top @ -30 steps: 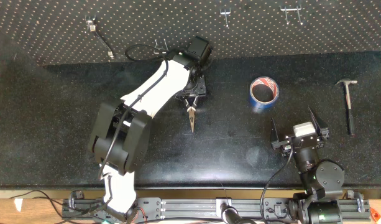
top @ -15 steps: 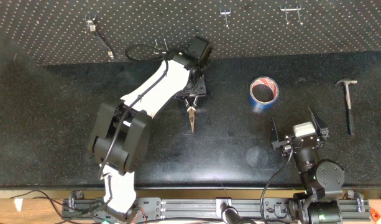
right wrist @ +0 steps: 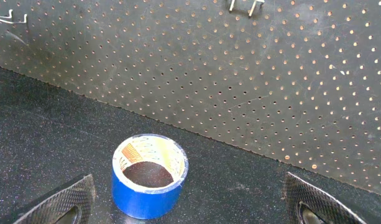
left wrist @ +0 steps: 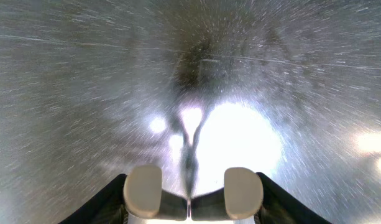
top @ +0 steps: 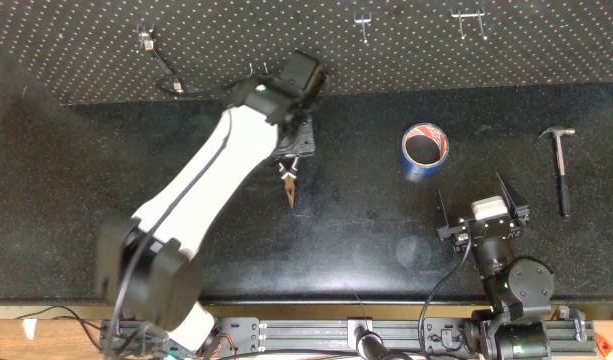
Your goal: Place Tools Onto Pegboard
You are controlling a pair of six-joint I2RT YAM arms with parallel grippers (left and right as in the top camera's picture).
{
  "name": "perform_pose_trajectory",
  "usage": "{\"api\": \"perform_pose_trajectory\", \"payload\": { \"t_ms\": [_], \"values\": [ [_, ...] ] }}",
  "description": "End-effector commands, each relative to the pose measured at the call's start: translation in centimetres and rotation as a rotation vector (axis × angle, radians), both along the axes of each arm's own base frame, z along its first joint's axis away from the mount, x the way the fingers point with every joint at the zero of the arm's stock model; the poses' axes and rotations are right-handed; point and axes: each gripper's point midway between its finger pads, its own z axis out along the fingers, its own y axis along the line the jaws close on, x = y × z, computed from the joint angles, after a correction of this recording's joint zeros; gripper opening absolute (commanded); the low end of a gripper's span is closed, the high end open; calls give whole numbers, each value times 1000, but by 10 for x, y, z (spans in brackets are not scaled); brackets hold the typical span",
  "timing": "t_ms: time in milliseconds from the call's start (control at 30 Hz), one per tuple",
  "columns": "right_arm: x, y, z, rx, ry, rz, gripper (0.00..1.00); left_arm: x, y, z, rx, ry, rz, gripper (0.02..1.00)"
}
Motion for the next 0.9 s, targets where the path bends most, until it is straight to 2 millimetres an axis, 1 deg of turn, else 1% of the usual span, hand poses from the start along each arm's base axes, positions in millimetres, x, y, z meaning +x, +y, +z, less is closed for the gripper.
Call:
{"api": "perform_pose_trajectory", "payload": {
  "t_ms": [33, 67, 100, 133, 167, 200, 233, 267, 300, 367, 400, 433, 533, 600, 633, 700, 800, 900],
  "values": [
    [0, -2, -2, 17, 6, -9, 976, -24, 40, 86, -41, -236, 60, 27],
    [0, -2, -2, 17, 6, -9, 974, -31, 46, 91, -44, -254, 65, 29],
    [0, -2, -2, 18, 6, -9, 976, -44, 55, 95, -50, -275, 74, 29],
    [0, -2, -2, 17, 5, -9, 976, -58, 65, 95, -58, -286, 87, 27],
    [0, -2, -2, 18, 6, -9, 976, -71, 74, 89, -55, -281, 97, 27],
    [0, -2, -2, 17, 6, -9, 976, -80, 81, 82, -50, -277, 108, 27],
    [0, -2, -2, 18, 6, -9, 976, -85, 90, 69, -42, -277, 130, 29],
    [0, -2, -2, 17, 6, -9, 976, -84, 97, 59, -25, -284, 151, 27],
    [0, -2, -2, 17, 5, -9, 976, -74, 104, 53, -2, -325, 175, 27],
    [0, -2, -2, 17, 6, -9, 976, -46, 107, 57, 36, -424, 199, 25],
    [0, -2, -2, 17, 6, -9, 974, -25, 106, 62, 40, -496, 219, 25],
    [0, -2, -2, 17, 6, -9, 976, 3, 99, 70, 33, -585, 193, 25],
    [0, -2, -2, 17, 6, -9, 974, 76, 74, 98, -11, -845, 116, 27],
    [0, -2, -2, 17, 6, -9, 976, 105, 63, 119, -20, -981, 78, 27],
    [0, -2, -2, 18, 6, -9, 976, 114, 60, 131, -18, -1036, 61, 27],
    [0, -2, -2, 17, 6, -9, 976, 123, 57, 150, -30, -1100, 62, 27],
    [0, -2, -2, 17, 6, -9, 976, 127, 58, 167, -41, -1150, 71, 25],
    [0, -2, -2, 17, 6, -9, 976, 131, 67, 176, -40, -1185, 95, 25]
  ]
}}
